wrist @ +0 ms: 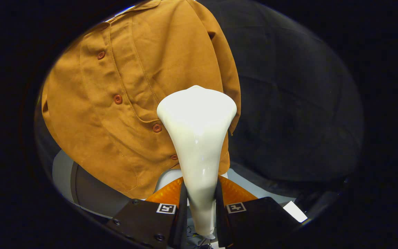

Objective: Iron the clothes twice with a garment steamer, once on the left side and once on the right side.

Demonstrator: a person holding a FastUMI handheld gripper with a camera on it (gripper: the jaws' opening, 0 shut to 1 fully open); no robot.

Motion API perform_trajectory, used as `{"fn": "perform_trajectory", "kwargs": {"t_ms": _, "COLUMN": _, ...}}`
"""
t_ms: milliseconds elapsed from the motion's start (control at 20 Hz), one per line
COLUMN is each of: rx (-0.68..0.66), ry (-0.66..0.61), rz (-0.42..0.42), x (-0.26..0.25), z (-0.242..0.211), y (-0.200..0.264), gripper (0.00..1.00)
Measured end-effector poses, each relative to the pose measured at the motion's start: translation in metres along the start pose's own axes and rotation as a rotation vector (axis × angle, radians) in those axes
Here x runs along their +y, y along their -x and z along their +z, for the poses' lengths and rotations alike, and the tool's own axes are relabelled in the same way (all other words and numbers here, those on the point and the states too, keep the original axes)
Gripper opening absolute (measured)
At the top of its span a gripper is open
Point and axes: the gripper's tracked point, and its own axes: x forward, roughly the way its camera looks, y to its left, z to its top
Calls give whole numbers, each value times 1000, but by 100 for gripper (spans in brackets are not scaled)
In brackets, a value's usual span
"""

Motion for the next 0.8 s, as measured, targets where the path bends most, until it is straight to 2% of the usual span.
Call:
{"fn": "perform_trajectory", "kwargs": {"t_ms": 150, "rx": -98, "ry": 24, "rz": -14, "x": 6, "z": 30, "y": 29, "gripper": 38}}
{"fn": "perform_trajectory", "kwargs": {"t_ms": 450, "rx": -299, "ry": 30, "rz": 19, "x": 46, "z": 92, "y": 101, "gripper": 38}}
{"fn": "perform_trajectory", "kwargs": {"t_ms": 800, "rx": -524, "ry": 125, "rz": 136, "x": 134, "z": 132, "y": 199, "gripper": 37}}
